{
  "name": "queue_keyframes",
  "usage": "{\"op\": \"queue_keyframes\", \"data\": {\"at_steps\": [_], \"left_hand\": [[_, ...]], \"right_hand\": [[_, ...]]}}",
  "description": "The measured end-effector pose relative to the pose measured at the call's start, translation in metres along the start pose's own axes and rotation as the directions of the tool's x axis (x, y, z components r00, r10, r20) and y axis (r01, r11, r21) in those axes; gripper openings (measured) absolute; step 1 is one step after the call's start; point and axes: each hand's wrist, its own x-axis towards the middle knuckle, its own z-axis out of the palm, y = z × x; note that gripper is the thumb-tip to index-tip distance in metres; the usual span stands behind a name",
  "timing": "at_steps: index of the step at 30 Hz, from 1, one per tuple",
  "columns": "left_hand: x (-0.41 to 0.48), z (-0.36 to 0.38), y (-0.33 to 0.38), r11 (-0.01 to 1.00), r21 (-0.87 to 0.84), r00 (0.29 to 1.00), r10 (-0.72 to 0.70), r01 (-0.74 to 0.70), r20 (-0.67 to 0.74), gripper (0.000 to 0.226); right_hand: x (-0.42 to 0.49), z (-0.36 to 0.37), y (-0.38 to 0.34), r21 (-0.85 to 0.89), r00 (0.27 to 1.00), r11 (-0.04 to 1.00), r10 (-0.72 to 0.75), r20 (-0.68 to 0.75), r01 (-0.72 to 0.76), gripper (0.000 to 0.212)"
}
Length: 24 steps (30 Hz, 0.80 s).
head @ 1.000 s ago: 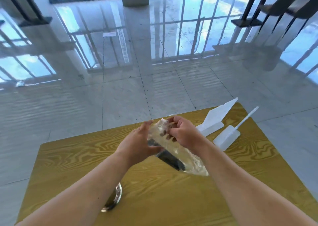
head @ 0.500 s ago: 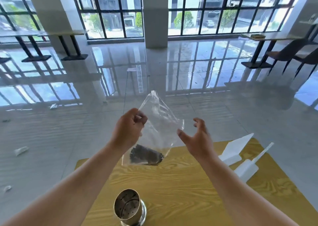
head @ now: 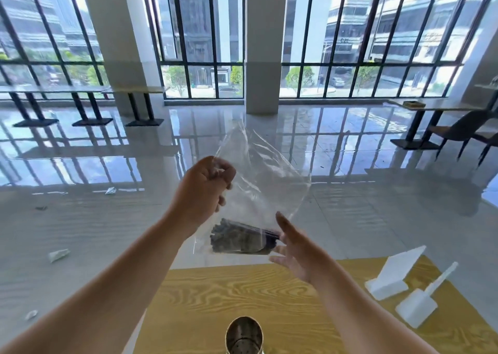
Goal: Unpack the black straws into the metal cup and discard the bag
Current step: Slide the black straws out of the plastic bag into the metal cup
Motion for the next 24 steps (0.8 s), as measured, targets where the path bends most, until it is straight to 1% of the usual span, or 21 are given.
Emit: {"op": "queue_keyframes", "data": {"at_steps": [1, 3, 5, 7, 8, 9, 10, 12, 14, 15, 16, 18, 20, 21, 22, 24], "left_hand": [[-0.001, -0.010, 0.002, 1.000, -0.018, 1.000, 0.004, -0.004, -0.002, 0.025], [-0.002, -0.028, 0.006, 0.999, -0.030, 0.999, 0.011, -0.012, -0.034, 0.023], [-0.005, -0.046, 0.007, 1.000, 0.016, 0.989, 0.026, -0.023, -0.143, 0.019], [-0.009, -0.065, 0.004, 0.987, 0.150, 0.948, 0.100, -0.056, -0.303, 0.037], [-0.012, -0.074, 0.002, 0.969, 0.239, 0.922, 0.153, -0.069, -0.355, 0.045], [-0.016, -0.083, 0.000, 0.944, 0.320, 0.905, 0.202, -0.078, -0.374, 0.049], [-0.018, -0.092, -0.002, 0.920, 0.383, 0.901, 0.232, -0.081, -0.367, 0.048], [-0.021, -0.106, -0.010, 0.877, 0.475, 0.915, 0.252, -0.078, -0.315, 0.038], [-0.024, -0.117, -0.015, 0.844, 0.533, 0.939, 0.231, -0.063, -0.255, 0.026], [-0.025, -0.121, -0.018, 0.841, 0.539, 0.952, 0.203, -0.049, -0.231, 0.027], [-0.027, -0.124, -0.020, 0.844, 0.535, 0.965, 0.159, -0.024, -0.207, 0.038], [-0.030, -0.127, -0.023, 0.853, 0.520, 0.984, 0.056, 0.039, -0.167, 0.073], [-0.031, -0.125, -0.024, 0.858, 0.507, 0.989, -0.011, 0.084, -0.145, 0.102], [-0.032, -0.122, -0.024, 0.861, 0.498, 0.990, -0.033, 0.100, -0.140, 0.110], [-0.032, -0.120, -0.023, 0.865, 0.489, 0.989, -0.047, 0.111, -0.140, 0.113], [-0.030, -0.113, -0.023, 0.876, 0.468, 0.986, -0.050, 0.120, -0.160, 0.105]], "right_hand": [[-0.002, 0.008, -0.003, 0.031, 1.000, 0.999, 0.010, 0.022, -0.011, 0.099], [-0.006, 0.025, -0.008, 0.029, 0.997, 1.000, 0.010, 0.072, -0.012, 0.081], [-0.010, 0.041, -0.012, 0.043, 0.995, 0.999, -0.009, 0.095, 0.005, 0.066], [-0.014, 0.055, -0.015, 0.086, 0.995, 0.996, -0.044, 0.092, 0.036, 0.052], [-0.017, 0.062, -0.019, 0.091, 0.993, 0.994, -0.073, 0.090, 0.064, 0.042], [-0.018, 0.068, -0.021, 0.077, 0.990, 0.992, -0.104, 0.090, 0.097, 0.033], [-0.020, 0.074, -0.024, 0.055, 0.987, 0.990, -0.132, 0.088, 0.128, 0.029], [-0.024, 0.086, -0.032, 0.026, 0.981, 0.984, -0.176, 0.077, 0.174, 0.030], [-0.031, 0.098, -0.038, 0.026, 0.976, 0.978, -0.210, 0.060, 0.209, 0.023], [-0.034, 0.103, -0.040, 0.018, 0.970, 0.971, -0.238, 0.047, 0.238, 0.018], [-0.039, 0.109, -0.043, 0.000, 0.962, 0.963, -0.271, 0.025, 0.271, 0.013], [-0.047, 0.118, -0.046, -0.059, 0.936, 0.935, -0.351, -0.025, 0.349, 0.007], [-0.053, 0.124, -0.048, -0.163, 0.892, 0.887, -0.447, -0.066, 0.432, 0.012], [-0.056, 0.126, -0.048, -0.219, 0.870, 0.858, -0.488, -0.073, 0.464, 0.015], [-0.060, 0.129, -0.049, -0.262, 0.850, 0.833, -0.521, -0.076, 0.487, 0.017], [-0.067, 0.135, -0.052, -0.317, 0.815, 0.788, -0.575, -0.073, 0.527, 0.018]]}}
